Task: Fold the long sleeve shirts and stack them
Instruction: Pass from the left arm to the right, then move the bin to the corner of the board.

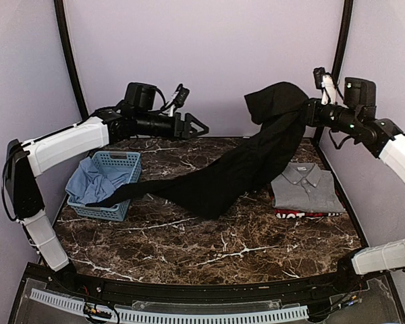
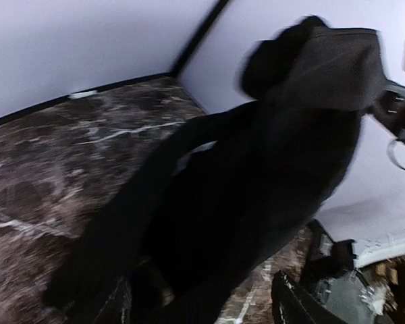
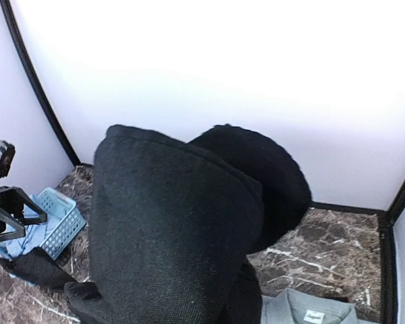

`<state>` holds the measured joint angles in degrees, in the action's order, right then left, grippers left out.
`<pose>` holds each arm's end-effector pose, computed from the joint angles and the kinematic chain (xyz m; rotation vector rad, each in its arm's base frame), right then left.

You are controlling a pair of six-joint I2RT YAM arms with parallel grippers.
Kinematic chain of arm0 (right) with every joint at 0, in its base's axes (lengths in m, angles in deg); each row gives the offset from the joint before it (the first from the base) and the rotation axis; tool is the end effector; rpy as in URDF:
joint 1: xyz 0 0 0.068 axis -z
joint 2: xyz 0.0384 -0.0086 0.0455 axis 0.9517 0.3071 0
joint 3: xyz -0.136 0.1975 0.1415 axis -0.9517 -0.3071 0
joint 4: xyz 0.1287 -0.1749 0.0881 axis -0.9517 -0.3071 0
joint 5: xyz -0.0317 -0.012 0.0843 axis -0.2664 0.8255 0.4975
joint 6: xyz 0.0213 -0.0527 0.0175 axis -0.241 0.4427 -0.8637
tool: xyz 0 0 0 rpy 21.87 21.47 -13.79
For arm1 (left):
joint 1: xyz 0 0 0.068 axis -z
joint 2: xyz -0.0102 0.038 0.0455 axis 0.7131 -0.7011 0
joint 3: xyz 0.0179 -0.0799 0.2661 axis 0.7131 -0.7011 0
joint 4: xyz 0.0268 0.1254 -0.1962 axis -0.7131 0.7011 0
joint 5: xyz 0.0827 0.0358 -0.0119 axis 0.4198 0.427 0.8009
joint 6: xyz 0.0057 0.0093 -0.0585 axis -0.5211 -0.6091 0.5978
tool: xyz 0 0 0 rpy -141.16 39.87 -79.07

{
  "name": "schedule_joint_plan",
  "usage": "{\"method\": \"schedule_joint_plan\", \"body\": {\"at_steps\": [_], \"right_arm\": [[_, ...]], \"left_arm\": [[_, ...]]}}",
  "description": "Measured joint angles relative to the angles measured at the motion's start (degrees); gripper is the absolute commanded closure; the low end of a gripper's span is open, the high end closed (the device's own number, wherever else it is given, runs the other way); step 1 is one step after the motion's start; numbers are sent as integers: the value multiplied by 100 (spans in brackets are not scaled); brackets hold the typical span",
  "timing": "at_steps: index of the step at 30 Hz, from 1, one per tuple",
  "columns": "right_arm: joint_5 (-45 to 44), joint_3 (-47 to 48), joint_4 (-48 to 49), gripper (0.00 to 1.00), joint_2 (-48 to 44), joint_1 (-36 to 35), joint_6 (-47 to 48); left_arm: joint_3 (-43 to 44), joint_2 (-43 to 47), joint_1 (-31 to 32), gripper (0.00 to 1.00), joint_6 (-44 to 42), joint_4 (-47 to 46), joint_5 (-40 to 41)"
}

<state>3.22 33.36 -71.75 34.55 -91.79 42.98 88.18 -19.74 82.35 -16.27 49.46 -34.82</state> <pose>0.2171 0.0846 0.4182 -0.2659 1.7998 0.4997 0.3032 -0.2558 0.3735 0.6462 1.9199 -1.2091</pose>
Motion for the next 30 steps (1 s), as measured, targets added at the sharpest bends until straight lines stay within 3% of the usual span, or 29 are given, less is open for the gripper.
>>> {"method": "schedule_joint_plan", "body": {"at_steps": [4, 9, 19, 24, 30], "right_arm": [[-483, 570, -361, 100, -160, 101, 0], [-715, 726, -693, 100, -155, 133, 2], [-776, 1609, -1248, 100, 44, 260, 4], [-802, 2253, -1392, 100, 236, 407, 20], [-699, 2326, -1456, 100, 341, 581, -2]], "left_arm": [[-848, 732, -573, 28, -256, 387, 1547], [-1375, 649, -697, 27, -455, 1071, 3136], [-1519, -424, -754, 29, -481, 1919, 4798], [-1519, -573, -811, 33, -511, 2002, 5206], [-1552, -828, -940, 35, -566, 2083, 5571]]}}
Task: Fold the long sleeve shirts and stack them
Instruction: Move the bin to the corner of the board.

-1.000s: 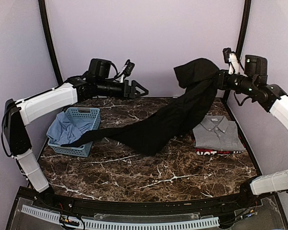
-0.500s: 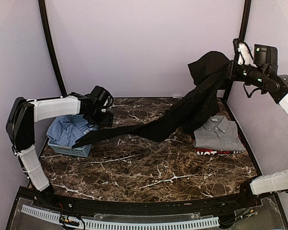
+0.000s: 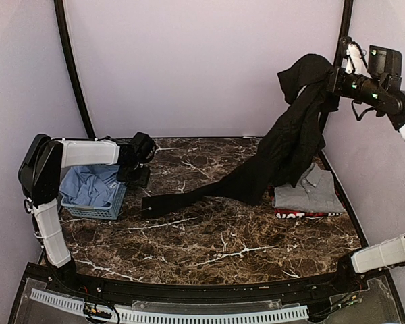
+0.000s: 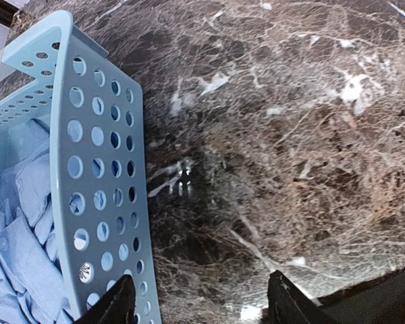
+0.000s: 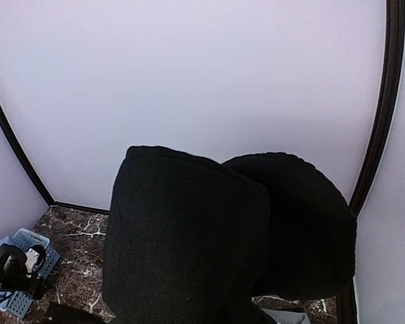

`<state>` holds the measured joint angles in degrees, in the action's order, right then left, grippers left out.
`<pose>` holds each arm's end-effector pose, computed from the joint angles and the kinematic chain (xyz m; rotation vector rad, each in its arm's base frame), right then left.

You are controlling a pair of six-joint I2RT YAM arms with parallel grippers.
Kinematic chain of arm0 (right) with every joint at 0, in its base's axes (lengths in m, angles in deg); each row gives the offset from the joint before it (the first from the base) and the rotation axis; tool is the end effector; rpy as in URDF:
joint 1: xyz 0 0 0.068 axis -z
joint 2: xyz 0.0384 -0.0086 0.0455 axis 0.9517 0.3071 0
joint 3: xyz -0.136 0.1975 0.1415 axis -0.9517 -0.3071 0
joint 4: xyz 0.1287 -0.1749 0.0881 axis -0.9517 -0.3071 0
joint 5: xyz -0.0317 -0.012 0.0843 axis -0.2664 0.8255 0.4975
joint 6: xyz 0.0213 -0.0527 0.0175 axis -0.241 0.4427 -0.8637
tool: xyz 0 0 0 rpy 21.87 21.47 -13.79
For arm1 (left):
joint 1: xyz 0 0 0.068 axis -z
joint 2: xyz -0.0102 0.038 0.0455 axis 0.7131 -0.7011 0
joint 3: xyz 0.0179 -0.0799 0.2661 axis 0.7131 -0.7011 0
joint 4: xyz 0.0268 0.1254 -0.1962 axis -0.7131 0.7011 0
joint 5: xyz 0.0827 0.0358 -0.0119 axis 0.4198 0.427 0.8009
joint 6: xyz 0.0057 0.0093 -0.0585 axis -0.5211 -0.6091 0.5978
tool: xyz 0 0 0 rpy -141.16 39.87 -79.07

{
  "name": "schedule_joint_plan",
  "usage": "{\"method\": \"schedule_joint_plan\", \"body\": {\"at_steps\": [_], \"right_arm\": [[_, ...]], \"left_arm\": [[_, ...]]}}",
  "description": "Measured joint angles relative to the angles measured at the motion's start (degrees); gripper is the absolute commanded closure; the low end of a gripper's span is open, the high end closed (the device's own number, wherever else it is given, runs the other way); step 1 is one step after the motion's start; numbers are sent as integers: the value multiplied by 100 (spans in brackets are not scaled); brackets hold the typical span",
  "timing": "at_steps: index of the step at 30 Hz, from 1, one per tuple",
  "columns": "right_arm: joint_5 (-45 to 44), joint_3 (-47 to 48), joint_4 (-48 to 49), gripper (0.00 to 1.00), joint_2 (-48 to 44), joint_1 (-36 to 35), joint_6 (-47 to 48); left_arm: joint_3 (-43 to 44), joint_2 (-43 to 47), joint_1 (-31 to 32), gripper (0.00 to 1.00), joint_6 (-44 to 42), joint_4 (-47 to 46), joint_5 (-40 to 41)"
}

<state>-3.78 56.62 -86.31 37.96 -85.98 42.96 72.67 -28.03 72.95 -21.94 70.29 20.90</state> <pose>0.2030 0.0514 0.5004 -0.0823 1.7105 0.3303 0.3395 -0.1563 0.2048 0.0915 2.5324 0.2624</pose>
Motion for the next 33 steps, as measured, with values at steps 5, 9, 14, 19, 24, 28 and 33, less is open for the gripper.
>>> {"method": "schedule_joint_plan", "body": {"at_steps": [5, 9, 14, 19, 24, 28, 33], "right_arm": [[518, -39, 11, 100, 127, 7, -107], [1049, -267, 76, 100, 142, -24, -208], [1298, -391, 133, 100, 236, -402, -275], [1390, -404, 280, 100, 420, -1095, -289], [1421, -385, 422, 100, 656, -1827, -313], [1491, -59, 417, 100, 951, -2599, -363], [1945, 605, 562, 100, 1399, -3440, -479]], "left_arm": [[-164, -11, -146, 34, -74, 118, 295], [-321, -11, -271, 34, -120, 170, 431], [-402, -11, -656, 33, -168, 243, 415], [-369, -13, -1165, 29, -199, 184, 284], [-254, -13, -1512, 26, -219, 39, 28], [-273, 92, -1602, 24, -219, -243, -481], [-553, 964, -1611, 22, -212, -693, -1174]]}}
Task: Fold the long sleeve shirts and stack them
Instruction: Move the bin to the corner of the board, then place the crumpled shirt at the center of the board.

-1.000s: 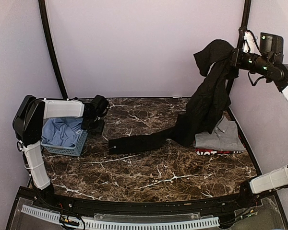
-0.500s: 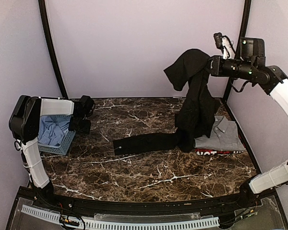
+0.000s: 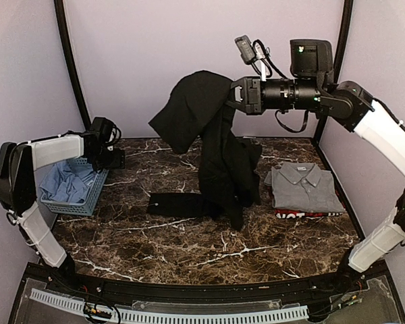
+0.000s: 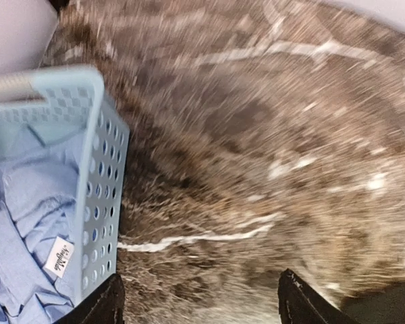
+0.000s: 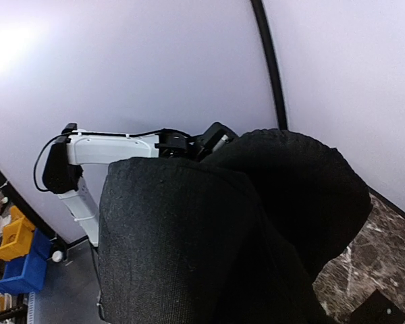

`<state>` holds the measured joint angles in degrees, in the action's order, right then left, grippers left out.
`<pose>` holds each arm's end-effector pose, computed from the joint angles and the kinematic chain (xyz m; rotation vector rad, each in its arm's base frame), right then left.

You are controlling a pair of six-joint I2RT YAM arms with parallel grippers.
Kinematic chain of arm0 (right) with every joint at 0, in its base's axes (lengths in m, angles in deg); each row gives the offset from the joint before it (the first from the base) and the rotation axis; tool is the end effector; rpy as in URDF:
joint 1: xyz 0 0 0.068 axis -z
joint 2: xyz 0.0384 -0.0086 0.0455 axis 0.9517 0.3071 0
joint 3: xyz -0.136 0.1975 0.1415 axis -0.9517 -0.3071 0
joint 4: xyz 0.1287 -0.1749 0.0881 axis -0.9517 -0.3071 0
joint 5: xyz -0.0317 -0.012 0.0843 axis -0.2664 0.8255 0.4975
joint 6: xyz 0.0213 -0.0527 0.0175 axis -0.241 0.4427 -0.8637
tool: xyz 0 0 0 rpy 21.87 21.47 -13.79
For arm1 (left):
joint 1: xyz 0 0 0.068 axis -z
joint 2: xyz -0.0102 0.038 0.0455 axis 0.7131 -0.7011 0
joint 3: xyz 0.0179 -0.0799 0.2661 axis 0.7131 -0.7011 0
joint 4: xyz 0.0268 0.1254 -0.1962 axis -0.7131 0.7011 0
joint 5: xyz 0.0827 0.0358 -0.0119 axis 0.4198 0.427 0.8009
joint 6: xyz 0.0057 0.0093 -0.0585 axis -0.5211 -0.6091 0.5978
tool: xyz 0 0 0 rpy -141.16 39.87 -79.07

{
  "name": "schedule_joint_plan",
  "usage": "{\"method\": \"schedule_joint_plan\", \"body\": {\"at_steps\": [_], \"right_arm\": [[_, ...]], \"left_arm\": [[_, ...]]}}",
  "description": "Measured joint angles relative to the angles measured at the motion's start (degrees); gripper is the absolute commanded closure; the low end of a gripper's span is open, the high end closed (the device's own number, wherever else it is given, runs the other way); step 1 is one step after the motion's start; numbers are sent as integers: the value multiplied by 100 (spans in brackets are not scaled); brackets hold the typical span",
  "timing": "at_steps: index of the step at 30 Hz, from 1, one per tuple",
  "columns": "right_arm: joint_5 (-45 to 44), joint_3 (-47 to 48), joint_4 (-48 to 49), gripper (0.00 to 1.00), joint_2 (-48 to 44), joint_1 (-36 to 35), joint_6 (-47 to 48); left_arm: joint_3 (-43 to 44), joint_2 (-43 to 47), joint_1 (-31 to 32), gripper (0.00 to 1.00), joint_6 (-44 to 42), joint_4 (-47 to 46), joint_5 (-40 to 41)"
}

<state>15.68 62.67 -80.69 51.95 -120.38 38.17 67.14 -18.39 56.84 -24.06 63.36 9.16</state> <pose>0.1805 0.2259 0.4870 -0.8114 1.6819 1.1017 0.3483 -0.0603 0.2409 -0.1745 2.4339 0.0603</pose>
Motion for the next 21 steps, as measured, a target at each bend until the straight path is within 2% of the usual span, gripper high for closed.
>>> {"method": "schedule_joint_plan", "body": {"at_steps": [3, 7, 15, 17, 21], "right_arm": [[186, 339, 85, 100, 249, -208, -85], [-50, 540, 90, 100, 608, -109, -107], [-715, 350, 52, 99, 1904, 407, -131], [-789, 273, 15, 90, 2175, 511, -166], [-881, -17, -72, 42, 2481, 839, -219]], "left_arm": [[-179, 776, 0, 21, 37, -306, -356], [-245, 1515, 2, 21, 109, -581, -612], [-466, 1873, 2, 22, 264, -634, -879], [-588, 1906, 13, 22, 299, -632, -940], [-765, 1958, 74, 22, 337, -629, -1029]]}}
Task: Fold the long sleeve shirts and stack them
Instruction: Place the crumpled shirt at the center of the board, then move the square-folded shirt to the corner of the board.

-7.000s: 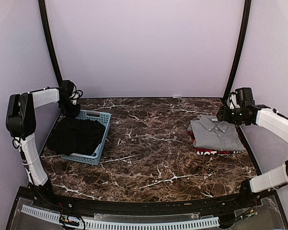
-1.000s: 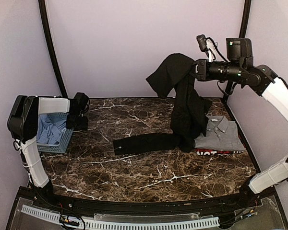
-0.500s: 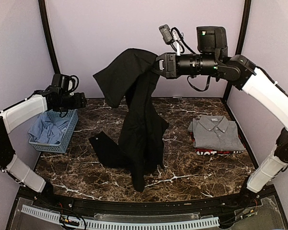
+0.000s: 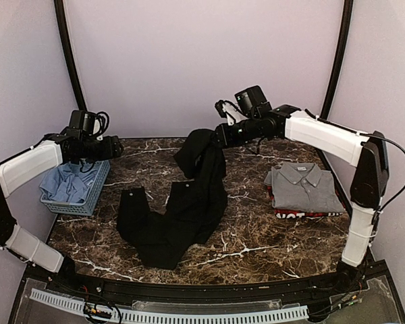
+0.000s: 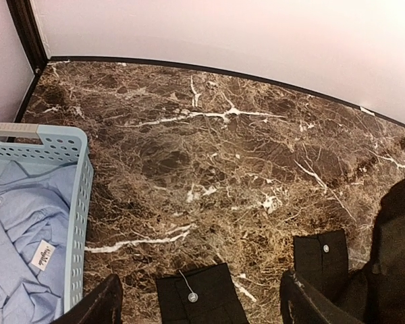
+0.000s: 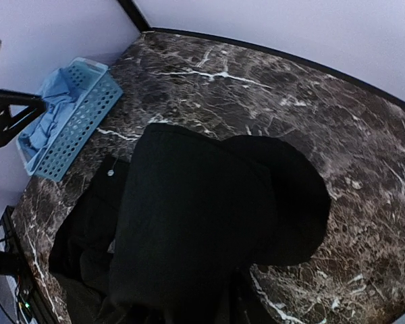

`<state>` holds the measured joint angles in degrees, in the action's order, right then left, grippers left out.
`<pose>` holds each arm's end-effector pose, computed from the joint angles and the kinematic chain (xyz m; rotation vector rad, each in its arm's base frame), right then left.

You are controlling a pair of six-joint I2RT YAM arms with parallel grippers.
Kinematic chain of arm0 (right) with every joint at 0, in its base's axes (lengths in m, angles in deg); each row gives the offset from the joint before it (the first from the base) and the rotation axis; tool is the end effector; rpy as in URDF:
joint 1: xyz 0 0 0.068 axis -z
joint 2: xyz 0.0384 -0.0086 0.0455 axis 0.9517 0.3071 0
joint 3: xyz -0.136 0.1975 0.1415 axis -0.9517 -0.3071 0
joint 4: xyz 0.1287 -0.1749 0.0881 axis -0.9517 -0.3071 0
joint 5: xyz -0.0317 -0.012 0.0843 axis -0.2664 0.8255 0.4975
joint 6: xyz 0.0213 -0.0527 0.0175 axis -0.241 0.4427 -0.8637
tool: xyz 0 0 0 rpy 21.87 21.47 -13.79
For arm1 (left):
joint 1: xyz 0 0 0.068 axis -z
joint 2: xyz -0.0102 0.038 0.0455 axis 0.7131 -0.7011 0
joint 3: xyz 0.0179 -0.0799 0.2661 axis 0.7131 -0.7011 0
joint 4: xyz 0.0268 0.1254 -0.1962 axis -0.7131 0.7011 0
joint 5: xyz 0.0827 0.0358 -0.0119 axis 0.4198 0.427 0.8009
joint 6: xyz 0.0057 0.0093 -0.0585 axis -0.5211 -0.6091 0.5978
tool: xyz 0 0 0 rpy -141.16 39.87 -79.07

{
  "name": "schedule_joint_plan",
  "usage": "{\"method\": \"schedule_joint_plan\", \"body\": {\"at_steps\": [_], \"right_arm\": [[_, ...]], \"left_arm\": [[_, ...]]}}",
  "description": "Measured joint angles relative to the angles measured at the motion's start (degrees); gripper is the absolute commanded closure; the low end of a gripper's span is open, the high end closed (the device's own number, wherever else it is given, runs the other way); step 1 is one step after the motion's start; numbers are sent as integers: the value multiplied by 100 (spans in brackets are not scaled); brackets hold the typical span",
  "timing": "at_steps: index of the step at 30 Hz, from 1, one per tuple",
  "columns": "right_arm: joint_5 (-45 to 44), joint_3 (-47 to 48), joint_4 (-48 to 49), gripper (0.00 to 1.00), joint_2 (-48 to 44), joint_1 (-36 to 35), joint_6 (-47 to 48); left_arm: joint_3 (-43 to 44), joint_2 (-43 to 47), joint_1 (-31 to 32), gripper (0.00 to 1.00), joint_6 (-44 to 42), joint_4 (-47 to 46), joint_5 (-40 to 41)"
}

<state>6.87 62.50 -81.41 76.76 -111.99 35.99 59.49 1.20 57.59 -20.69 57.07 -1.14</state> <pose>0.3174 0.2772 0.3365 -0.5818 2.2115 0.7727 0.2863 -0.0597 0.3126 -0.1430 2.1569 -0.2724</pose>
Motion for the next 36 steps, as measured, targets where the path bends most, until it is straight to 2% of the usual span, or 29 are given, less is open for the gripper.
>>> {"method": "schedule_joint_plan", "body": {"at_steps": [3, 4, 10, 11, 13, 16, 19, 29, 36], "right_arm": [[-238, -481, 26, 9, -107, 232, 11], [-372, -750, 7, 3, -225, 297, 35], [-1362, -2238, -275, 1, -1290, 588, 13], [-1722, -2918, -409, 1, -1969, 715, -122], [-1797, -3136, -310, 2, -2138, 815, -201], [-1849, -4000, -133, 2, -2575, 1130, -426], [-1917, -4660, -203, 2, -2638, 1419, -643], [-1821, -5241, -44, 1, -2555, 2096, -957], [-2048, -5296, -37, 1, -2387, 2597, -903]], "left_arm": [[-20, 11, 109, 22, 7, 2, -20], [-20, 20, 164, 22, 4, 2, -11], [-20, 46, 505, 21, -17, 0, 63], [-17, 39, 627, 21, -37, -2, 103], [-17, 26, 675, 21, -44, 0, 122], [15, -90, 811, 21, -59, -11, 164], [15, -243, 942, 21, -63, -31, 162], [15, -446, 1237, 21, -61, -87, 83], [26, -468, 1257, 21, -68, -94, 24]]}}
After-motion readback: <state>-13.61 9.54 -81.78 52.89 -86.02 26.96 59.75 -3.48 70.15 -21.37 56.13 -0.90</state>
